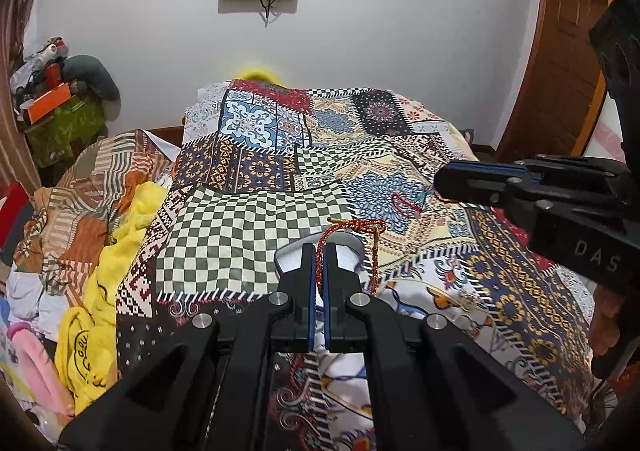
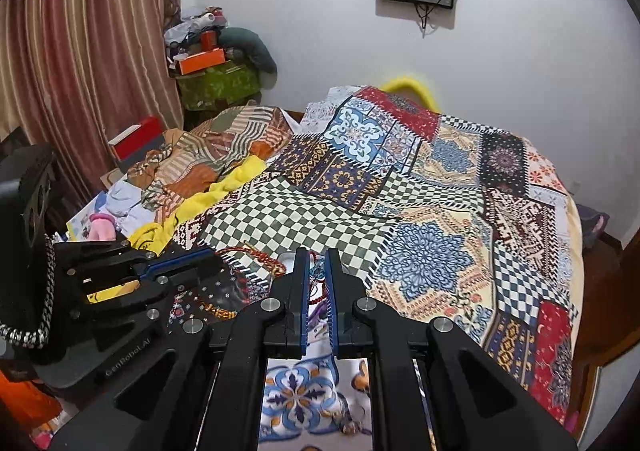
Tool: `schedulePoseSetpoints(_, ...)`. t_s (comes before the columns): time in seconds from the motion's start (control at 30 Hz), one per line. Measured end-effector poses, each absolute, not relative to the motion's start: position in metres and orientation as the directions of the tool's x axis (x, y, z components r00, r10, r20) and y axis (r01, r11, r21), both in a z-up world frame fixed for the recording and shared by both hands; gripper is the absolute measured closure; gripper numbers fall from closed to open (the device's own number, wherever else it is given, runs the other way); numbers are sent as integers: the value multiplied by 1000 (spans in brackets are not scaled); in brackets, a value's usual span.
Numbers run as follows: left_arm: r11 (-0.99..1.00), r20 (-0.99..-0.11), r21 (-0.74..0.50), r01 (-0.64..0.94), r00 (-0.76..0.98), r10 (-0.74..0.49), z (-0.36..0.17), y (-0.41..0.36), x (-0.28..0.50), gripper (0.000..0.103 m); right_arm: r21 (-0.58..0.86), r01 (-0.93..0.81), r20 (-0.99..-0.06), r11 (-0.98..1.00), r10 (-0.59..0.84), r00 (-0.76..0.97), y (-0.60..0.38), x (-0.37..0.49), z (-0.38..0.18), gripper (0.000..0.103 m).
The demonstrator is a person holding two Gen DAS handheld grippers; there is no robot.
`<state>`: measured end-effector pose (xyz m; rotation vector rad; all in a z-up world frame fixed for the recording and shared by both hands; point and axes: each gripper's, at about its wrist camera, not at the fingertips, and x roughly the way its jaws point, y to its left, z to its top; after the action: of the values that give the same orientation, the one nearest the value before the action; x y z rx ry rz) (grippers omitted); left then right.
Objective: Organize jewelry
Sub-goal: 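Carry bracelet and earring into the purple tin and open both tools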
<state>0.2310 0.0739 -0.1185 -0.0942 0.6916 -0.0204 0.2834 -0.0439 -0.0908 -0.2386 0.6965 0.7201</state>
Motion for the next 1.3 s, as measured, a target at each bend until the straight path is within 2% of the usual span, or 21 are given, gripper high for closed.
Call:
schedulePoseSetpoints(0.77,992,-767,-126,-21,636,-84,-193,93,306,102,165,-670,-799,724,496,339,-14,353,-159,96)
schedulePoseSetpoints(1.3,993,-796,-113,-23,601,-77,-211,92,321,102,169,-655,-868,737,426,255,-3,369,-197,96)
